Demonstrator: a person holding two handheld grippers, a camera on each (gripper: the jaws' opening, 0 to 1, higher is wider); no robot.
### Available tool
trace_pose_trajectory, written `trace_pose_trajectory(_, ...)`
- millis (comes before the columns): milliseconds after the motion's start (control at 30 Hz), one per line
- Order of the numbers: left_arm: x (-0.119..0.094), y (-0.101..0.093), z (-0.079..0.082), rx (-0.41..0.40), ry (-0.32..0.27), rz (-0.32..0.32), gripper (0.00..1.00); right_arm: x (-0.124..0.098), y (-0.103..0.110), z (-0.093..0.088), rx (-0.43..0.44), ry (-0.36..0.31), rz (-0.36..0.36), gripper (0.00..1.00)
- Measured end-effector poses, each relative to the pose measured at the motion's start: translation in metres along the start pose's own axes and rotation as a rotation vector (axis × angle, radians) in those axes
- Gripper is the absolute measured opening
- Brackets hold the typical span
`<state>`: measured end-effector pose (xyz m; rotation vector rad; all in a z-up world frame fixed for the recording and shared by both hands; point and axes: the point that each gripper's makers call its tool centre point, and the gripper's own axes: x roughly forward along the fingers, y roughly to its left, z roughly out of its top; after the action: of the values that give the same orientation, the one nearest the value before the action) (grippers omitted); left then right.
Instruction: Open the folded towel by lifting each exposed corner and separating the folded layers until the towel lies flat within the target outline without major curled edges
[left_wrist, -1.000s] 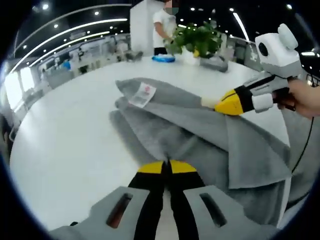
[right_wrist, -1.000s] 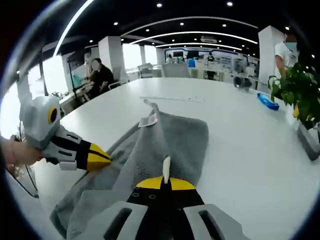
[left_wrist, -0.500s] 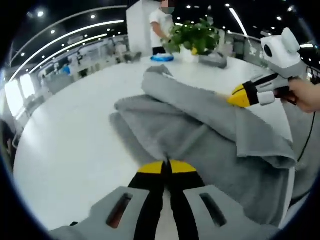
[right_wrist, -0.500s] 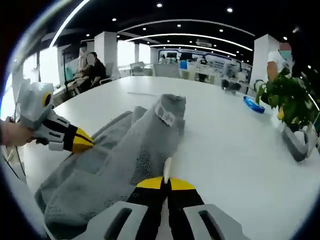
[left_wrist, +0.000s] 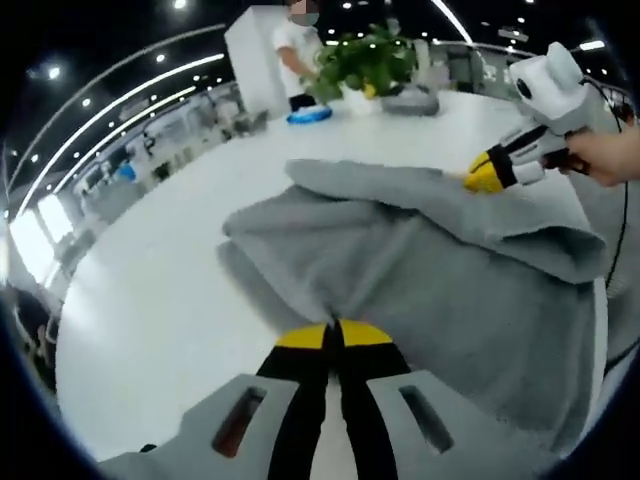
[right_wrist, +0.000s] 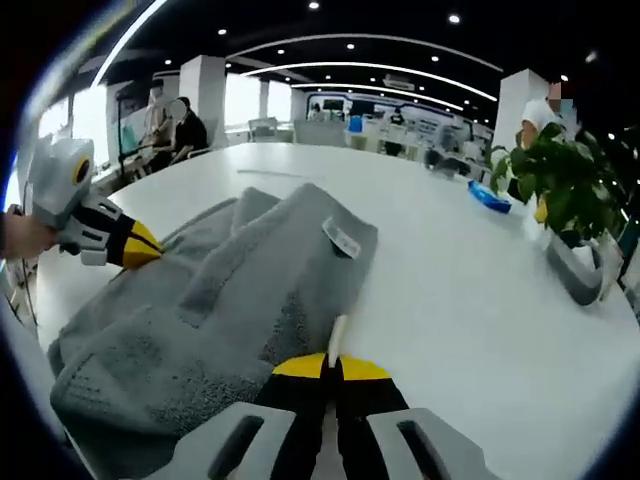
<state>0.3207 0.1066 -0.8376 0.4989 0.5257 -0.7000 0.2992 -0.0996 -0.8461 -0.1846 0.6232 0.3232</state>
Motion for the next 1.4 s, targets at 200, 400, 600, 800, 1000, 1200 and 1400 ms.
trace_pose_trajectory(200, -0.003, 0.003, -0.003, -0.011, 0.015, -0.008, 0.02, -0.002, -0.011, -0.003, 0.008, -0.033, -0.008, 0.0)
trace_pose_trajectory(400, -0.008, 0.005, -0.009, 0.029, 0.032, 0.011, 0.02, -0.007, -0.022, -0.007, 0.045, -0.027, -0.045, 0.0)
trace_pose_trajectory(600, -0.015, 0.015, -0.018, -0.008, 0.054, 0.022, 0.02, -0.01, -0.032, -0.011, 0.036, -0.032, -0.078, 0.0)
trace_pose_trajectory(800, -0.024, 0.026, -0.029, -0.012, 0.077, 0.055, 0.02, -0.015, -0.049, -0.017, 0.037, -0.015, -0.143, 0.0)
trace_pose_trajectory(1000, -0.033, 0.042, -0.041, -0.023, 0.105, 0.103, 0.02, -0.022, -0.066, -0.023, 0.108, -0.02, -0.186, 0.0)
trace_pose_trajectory(1200, -0.035, 0.046, -0.044, -0.047, 0.108, 0.102, 0.02, -0.021, -0.062, -0.021, 0.053, 0.005, -0.192, 0.0)
trace_pose_trajectory(1400, -0.038, 0.048, -0.045, -0.046, 0.112, 0.107, 0.02, -0.02, -0.062, -0.021, 0.009, 0.024, -0.202, 0.0)
